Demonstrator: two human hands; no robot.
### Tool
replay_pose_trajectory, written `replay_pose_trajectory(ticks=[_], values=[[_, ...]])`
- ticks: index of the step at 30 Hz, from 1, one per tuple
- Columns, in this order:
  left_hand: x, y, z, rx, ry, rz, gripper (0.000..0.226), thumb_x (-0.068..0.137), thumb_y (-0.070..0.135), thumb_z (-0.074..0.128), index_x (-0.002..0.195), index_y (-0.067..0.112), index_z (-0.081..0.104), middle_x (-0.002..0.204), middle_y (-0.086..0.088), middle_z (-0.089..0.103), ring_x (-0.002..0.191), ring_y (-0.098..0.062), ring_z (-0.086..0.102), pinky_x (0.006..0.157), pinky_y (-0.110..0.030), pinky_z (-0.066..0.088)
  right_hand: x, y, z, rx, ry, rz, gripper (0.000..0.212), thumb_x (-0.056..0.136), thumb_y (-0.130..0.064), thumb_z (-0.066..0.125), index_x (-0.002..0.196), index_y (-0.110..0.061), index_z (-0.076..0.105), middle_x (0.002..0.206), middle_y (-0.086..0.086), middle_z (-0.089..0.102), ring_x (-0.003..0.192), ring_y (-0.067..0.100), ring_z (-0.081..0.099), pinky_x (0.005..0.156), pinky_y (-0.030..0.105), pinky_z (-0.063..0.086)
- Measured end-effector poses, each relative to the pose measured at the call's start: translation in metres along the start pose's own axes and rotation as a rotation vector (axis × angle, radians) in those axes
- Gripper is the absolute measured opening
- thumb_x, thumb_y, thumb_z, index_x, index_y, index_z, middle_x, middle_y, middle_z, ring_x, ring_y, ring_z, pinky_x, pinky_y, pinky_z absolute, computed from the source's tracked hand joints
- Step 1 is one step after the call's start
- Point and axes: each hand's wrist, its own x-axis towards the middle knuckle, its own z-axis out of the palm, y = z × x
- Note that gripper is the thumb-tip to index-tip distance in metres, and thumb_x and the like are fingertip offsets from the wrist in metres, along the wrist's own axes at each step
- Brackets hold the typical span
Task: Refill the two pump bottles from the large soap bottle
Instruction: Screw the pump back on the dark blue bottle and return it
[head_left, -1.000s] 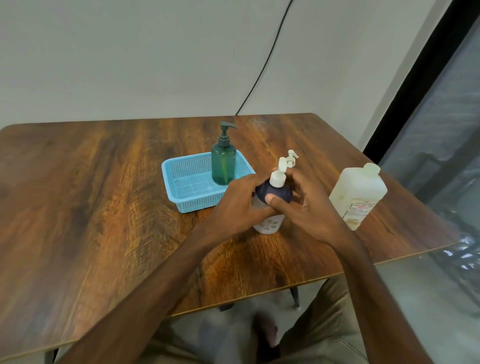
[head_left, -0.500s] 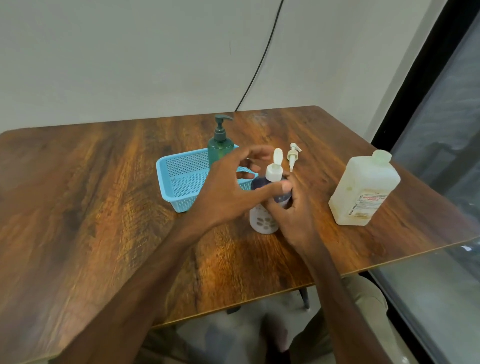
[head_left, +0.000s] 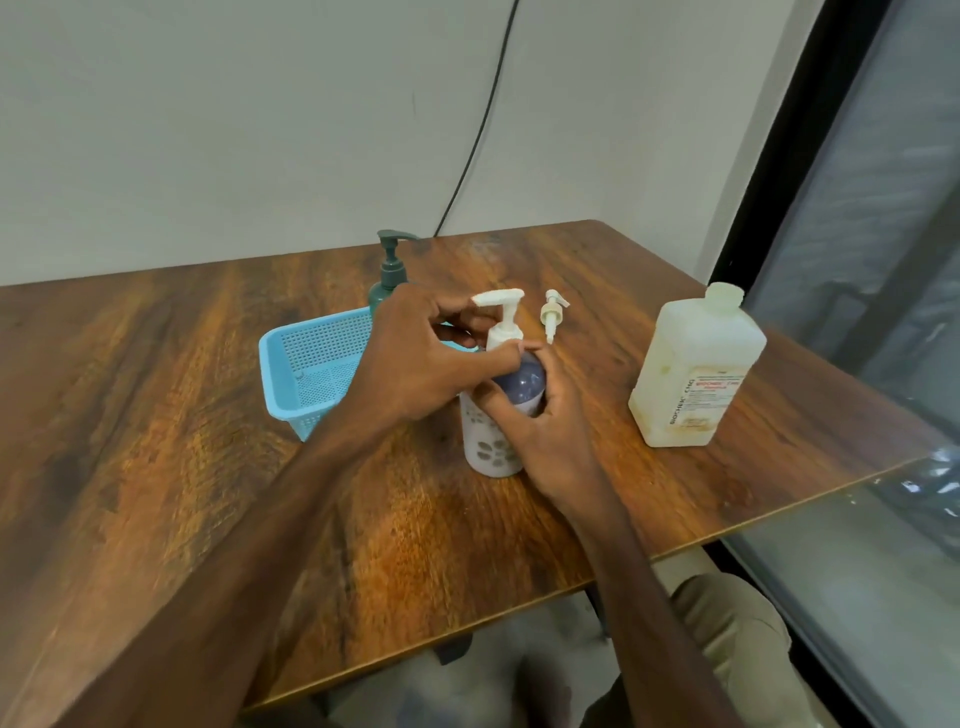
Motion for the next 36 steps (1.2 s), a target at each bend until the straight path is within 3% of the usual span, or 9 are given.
replay_pose_trajectory(ticks=[5,8,10,14,20,25,27,32,36], values=[[-0.002,0.005,-0.003,-0.021,-0.161,0.013,0.033,0.087,0.011,0.08,0.105,0.037,0.073,0.095,0.035,0.072,0.099,0.016,0.067,0.081,-0.003,0.049,-0.001,-0.003,0.0,0.005,-0.008,-0.017,0.051,0.087,-0.026,0.074,0.124,-0.046,0.045,0.119,-0.027,0.059,0.107,-0.006,0.063,0.08,0.014,0.052],[-0.005,0.002,0.002,0.006,-0.15,-0.002,0.042,0.081,0.043,0.084,0.12,0.029,0.075,0.114,0.024,0.073,0.107,0.01,0.067,0.09,-0.015,0.055,-0.002,-0.001,-0.001,-0.025,-0.008,-0.013,0.051,0.09,-0.024,0.072,0.132,-0.035,0.045,0.119,-0.025,0.058,0.107,-0.009,0.062,0.081,0.012,0.053],[-0.006,0.002,0.006,0.056,-0.049,-0.029,0.049,0.075,0.06,0.084,0.114,0.031,0.074,0.105,0.028,0.071,0.098,0.017,0.064,0.081,-0.009,0.053,-0.001,0.0,-0.001,-0.036,0.0,0.012,0.046,0.09,-0.029,0.073,0.129,-0.03,0.048,0.115,-0.02,0.061,0.101,-0.006,0.065,0.08,0.018,0.057],[-0.005,0.008,0.007,0.008,0.06,-0.02,0.03,0.073,0.044,0.091,0.095,0.035,0.072,0.082,0.028,0.073,0.082,0.011,0.068,0.069,-0.008,0.051,0.0,0.001,-0.001,-0.018,0.016,0.009,0.046,0.087,-0.029,0.076,0.126,-0.021,0.053,0.114,-0.005,0.067,0.098,0.006,0.07,0.077,0.025,0.059],[0.001,0.009,-0.004,-0.05,-0.07,-0.024,0.039,0.078,0.026,0.091,0.113,0.017,0.077,0.099,0.01,0.079,0.089,-0.001,0.074,0.074,-0.012,0.055,-0.001,0.0,-0.001,0.034,0.019,-0.004,0.044,0.087,-0.023,0.075,0.124,-0.015,0.054,0.112,-0.001,0.067,0.098,0.009,0.07,0.077,0.026,0.058],[0.0,0.003,-0.005,-0.133,-0.112,-0.067,0.034,0.084,0.006,0.084,0.108,0.026,0.072,0.099,0.022,0.078,0.099,0.003,0.073,0.081,-0.016,0.059,0.001,-0.002,0.0,0.034,-0.006,-0.015,0.048,0.087,-0.025,0.075,0.125,-0.041,0.051,0.116,-0.023,0.065,0.106,0.005,0.067,0.086,0.028,0.058],[-0.002,0.003,-0.002,-0.126,-0.139,-0.068,0.034,0.087,0.003,0.079,0.113,0.024,0.071,0.099,0.025,0.077,0.102,0.005,0.072,0.081,-0.013,0.056,0.001,0.001,0.001,0.027,0.003,-0.026,0.052,0.087,-0.026,0.076,0.131,-0.036,0.05,0.122,-0.018,0.064,0.111,0.007,0.066,0.089,0.028,0.057],[-0.011,0.001,0.004,0.108,-0.057,-0.034,0.057,0.07,0.066,0.075,0.118,0.041,0.06,0.105,0.035,0.064,0.101,0.018,0.061,0.082,-0.008,0.052,0.001,0.004,-0.002,0.018,0.001,-0.005,0.042,0.089,-0.018,0.072,0.126,-0.016,0.053,0.113,-0.005,0.067,0.101,0.007,0.069,0.077,0.023,0.056],[-0.006,0.001,-0.001,0.002,0.037,-0.039,0.042,0.067,0.055,0.09,0.098,0.037,0.069,0.091,0.025,0.073,0.088,0.006,0.068,0.075,-0.012,0.055,0.003,0.004,-0.001,0.033,0.003,0.004,0.043,0.088,-0.024,0.075,0.124,-0.016,0.054,0.112,0.001,0.067,0.099,0.012,0.07,0.078,0.03,0.059]])
